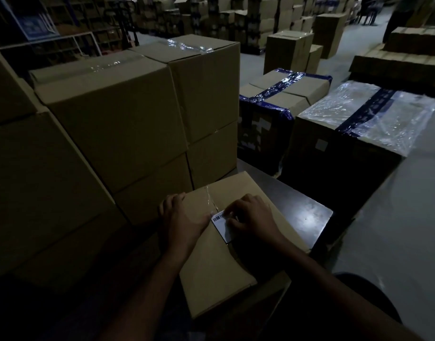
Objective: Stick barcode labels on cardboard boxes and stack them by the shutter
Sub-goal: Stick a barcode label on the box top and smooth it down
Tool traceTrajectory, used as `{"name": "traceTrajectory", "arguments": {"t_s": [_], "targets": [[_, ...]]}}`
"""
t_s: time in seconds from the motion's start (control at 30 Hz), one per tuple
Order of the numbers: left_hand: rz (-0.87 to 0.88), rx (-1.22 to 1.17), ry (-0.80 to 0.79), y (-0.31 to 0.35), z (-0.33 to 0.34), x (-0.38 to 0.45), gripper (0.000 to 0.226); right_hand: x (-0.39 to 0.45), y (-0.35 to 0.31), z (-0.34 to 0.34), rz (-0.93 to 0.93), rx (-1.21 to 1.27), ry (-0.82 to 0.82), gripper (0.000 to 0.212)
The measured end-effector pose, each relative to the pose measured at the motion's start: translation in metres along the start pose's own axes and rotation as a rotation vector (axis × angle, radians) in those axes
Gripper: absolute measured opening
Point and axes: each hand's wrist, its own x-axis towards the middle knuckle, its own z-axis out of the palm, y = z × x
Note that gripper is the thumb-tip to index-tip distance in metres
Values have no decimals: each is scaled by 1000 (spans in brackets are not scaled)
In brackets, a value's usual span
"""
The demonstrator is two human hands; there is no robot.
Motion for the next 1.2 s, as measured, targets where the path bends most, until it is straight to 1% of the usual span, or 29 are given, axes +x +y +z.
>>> {"name": "traceTrajectory", "arguments": {"t_s": [0.1,0.17,0.27,0.33,0.43,0.5,0.6,0.67,0.73,0.83,0.87,0.93,1.0,1.07,1.13,1.2], "targets": [[-6,10,-5,0,1,0,82,1,1,1,-14,-21,9,35],[-33,14,-22,0,0,2,85,2,2,2,-7,-18,-4,35],[-115,-44,-98,1,-4,6,95,0,3,1,10,40,-5,40],[-139,-32,-144,1,-7,11,98,-14,2,1,54,38,42,43],[-169,21,-192,2,-10,17,97,-55,-10,5,119,-16,137,33],[-174,14,-198,3,-11,18,97,-77,-20,8,117,-51,202,28],[-187,23,-182,4,-12,14,98,-78,-16,9,109,-34,286,19],[-238,74,-183,0,-15,9,103,-63,-3,0,83,21,278,20],[-266,170,-175,-6,-19,-1,111,-44,15,-13,37,36,217,22],[-217,279,-113,-8,-24,-21,108,-21,35,-34,-36,31,92,21],[-204,314,-113,-5,-27,-26,107,-15,39,-39,-46,45,71,22],[-189,339,-147,1,-30,-27,102,-11,37,-42,-34,61,82,21],[-176,258,-214,7,-32,-22,98,-12,30,-35,-4,40,92,21],[-171,93,-307,7,-31,-16,105,-22,19,-22,4,28,80,22],[-210,-61,-397,4,-30,-11,111,-33,13,-10,-5,-3,92,18],[-261,-171,-445,2,-29,-8,109,-34,12,-7,20,-6,102,16]]}}
